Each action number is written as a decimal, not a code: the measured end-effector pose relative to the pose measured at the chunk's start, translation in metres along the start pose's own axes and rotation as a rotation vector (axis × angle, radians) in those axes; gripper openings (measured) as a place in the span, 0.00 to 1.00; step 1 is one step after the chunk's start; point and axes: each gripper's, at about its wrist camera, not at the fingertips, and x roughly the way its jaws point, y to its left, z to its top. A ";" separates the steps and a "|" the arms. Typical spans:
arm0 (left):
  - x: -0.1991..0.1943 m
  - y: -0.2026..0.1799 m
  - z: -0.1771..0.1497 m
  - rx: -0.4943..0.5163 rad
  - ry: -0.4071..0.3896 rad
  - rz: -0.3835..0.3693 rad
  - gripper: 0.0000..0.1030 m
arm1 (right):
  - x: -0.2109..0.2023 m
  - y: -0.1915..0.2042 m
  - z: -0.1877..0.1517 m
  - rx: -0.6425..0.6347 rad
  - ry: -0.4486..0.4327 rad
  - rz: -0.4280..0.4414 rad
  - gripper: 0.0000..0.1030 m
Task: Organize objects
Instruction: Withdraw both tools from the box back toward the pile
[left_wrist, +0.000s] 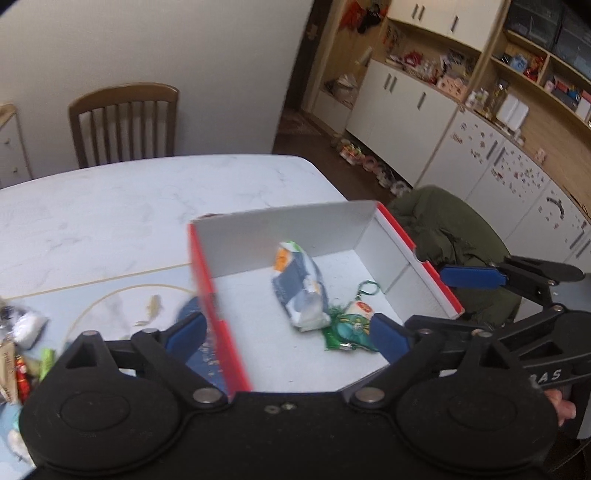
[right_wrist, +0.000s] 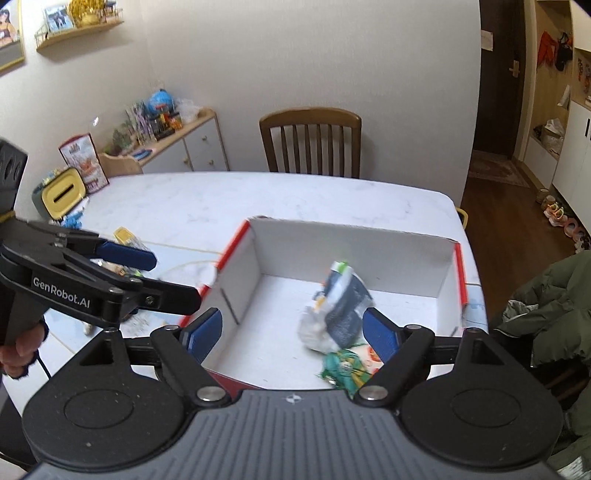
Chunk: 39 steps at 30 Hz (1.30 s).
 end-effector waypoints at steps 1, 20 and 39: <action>-0.005 0.005 -0.003 -0.011 -0.014 0.007 0.93 | -0.001 0.006 0.000 0.005 -0.007 0.003 0.81; -0.073 0.131 -0.050 -0.081 -0.054 0.022 1.00 | 0.025 0.147 -0.012 0.007 0.001 0.066 0.81; -0.081 0.269 -0.080 -0.053 0.000 0.062 1.00 | 0.093 0.254 -0.025 0.027 0.161 0.040 0.81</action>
